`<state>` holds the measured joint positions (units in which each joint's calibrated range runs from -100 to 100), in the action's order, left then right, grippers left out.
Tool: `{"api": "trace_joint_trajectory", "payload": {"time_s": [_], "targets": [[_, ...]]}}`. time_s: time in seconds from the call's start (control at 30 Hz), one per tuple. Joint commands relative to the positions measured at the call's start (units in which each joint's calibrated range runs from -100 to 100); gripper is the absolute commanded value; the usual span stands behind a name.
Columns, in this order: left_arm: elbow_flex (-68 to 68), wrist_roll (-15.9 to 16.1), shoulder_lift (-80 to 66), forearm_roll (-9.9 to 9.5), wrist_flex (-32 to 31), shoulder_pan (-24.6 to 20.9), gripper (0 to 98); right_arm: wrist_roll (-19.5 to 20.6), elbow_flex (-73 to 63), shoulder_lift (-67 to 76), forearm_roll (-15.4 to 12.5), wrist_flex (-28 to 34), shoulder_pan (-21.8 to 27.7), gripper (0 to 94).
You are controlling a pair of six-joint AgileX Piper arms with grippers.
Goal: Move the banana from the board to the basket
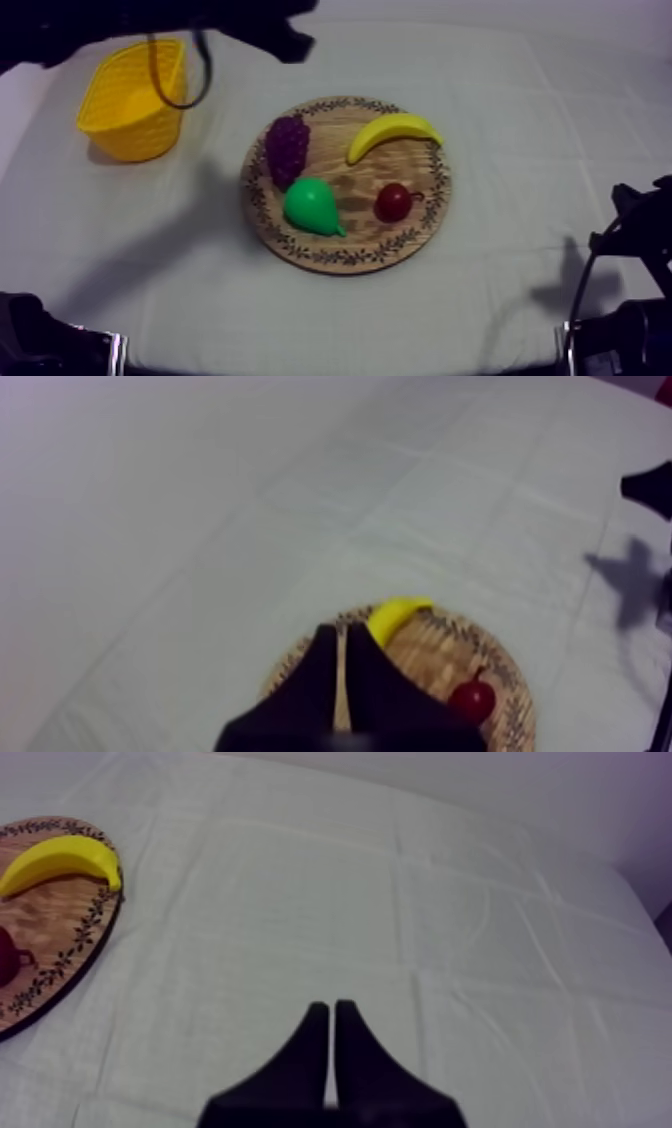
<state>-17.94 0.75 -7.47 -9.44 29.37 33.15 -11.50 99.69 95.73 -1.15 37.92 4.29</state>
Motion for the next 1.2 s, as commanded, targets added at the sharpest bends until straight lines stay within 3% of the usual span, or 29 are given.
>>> {"api": "trace_joint_trajectory", "payload": {"time_s": [0.0, 0.47, 0.63, 0.83, 1.0, 1.03, 1.07, 1.17], "targets": [[2.0, 0.2, 6.2, 0.02, 1.2, 0.1, 2.8, 0.0, 0.0, 0.0, 0.0, 0.0, 0.0, 0.3], [7.0, 1.7, 21.0, 0.31, 9.5, -0.1, 4.1, 0.0, 0.0, 0.0, 0.0, 0.0, 0.0, 0.3], [5.6, 1.4, 22.3, 0.45, 8.3, -0.4, 4.2, 0.0, 0.0, 0.0, 0.0, 0.0, 0.0, 0.3], [1.7, 2.2, 22.5, 1.65, 2.3, -0.9, 4.2, 0.0, 0.0, 0.0, 0.0, 0.0, 0.0, 0.3], [0.9, 1.9, 22.3, 2.22, 3.0, -1.2, 7.7, 0.0, 0.0, 0.0, 0.0, 0.0, 0.0, 0.3], [0.8, 1.3, 22.4, 2.21, 3.2, -1.3, 11.2, 0.0, 0.0, 0.0, 0.0, 0.0, 0.0, 0.3], [0.8, 0.9, 22.4, 2.25, 3.5, -1.4, 21.3, 0.0, 0.0, 0.0, 0.0, 0.0, 0.0, 0.3], [1.4, 0.4, 22.7, 2.18, 5.4, -1.5, 60.1, 0.0, 0.0, 0.0, 0.0, 0.0, 0.0, 0.3]]}}
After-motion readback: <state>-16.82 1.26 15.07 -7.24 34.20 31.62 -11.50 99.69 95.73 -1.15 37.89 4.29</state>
